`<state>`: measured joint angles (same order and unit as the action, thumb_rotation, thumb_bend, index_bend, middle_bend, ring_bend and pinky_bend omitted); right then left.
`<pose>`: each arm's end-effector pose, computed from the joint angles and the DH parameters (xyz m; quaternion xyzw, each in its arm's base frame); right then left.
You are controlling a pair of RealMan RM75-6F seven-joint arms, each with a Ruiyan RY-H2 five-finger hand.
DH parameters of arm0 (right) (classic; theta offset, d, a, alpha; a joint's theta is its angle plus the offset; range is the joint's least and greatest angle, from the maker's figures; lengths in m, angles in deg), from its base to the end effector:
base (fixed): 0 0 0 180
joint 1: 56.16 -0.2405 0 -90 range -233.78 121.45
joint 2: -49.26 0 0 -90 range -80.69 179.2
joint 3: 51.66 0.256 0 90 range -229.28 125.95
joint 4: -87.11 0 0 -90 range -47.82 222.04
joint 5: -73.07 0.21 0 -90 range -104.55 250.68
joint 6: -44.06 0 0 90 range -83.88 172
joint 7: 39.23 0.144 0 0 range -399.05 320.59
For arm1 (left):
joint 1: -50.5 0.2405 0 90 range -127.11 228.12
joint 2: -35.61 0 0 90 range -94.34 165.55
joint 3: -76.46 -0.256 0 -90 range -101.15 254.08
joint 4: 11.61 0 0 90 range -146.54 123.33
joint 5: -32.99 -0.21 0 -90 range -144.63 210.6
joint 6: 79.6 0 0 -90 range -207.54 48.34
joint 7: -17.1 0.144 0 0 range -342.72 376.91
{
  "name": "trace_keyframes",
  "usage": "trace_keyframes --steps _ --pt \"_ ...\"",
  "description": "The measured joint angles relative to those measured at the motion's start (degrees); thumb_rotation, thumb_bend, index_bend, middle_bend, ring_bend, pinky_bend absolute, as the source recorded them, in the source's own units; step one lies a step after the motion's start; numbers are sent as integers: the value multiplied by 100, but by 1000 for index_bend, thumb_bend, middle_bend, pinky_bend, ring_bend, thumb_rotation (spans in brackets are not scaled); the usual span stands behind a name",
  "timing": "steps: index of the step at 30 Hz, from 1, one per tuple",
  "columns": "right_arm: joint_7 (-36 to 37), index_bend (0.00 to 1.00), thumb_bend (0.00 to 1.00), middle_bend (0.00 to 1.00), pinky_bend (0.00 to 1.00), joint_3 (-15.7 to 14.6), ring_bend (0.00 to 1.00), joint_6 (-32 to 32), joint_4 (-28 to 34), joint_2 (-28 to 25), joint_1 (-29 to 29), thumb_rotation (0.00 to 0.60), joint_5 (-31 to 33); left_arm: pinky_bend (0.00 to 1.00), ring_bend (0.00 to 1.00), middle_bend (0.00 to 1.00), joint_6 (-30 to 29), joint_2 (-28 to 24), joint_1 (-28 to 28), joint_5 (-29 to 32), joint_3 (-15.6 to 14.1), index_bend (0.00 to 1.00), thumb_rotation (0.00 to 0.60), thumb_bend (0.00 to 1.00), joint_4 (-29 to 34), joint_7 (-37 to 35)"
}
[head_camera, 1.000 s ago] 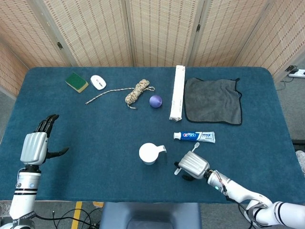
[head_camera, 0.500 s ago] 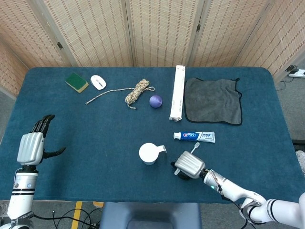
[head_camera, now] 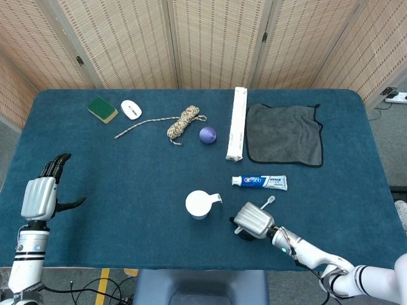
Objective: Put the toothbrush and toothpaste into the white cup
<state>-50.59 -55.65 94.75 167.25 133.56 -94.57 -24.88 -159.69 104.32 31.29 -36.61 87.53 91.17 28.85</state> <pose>-0.1964 -0.2696 -0.0353 0.8972 -0.2009 0.2797 0.2766 -0.2359 0.2691 0.1365 -0.5580 -0.4045 -0.4433 0.5731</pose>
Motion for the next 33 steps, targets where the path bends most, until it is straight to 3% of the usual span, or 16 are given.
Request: trace_keyframes --steps 18,33 --pt "261 618 343 919 984 -79 1000 425 61 -15 45 600 -53 445 189 148 40 14 45 -5 30 121 600 120 -59 -62" --pt "861 634 357 918 984 77 1000 1564 386 -238 390 600 -132 445 189 148 43 14 58 -48 47 119 600 120 -31 -36"
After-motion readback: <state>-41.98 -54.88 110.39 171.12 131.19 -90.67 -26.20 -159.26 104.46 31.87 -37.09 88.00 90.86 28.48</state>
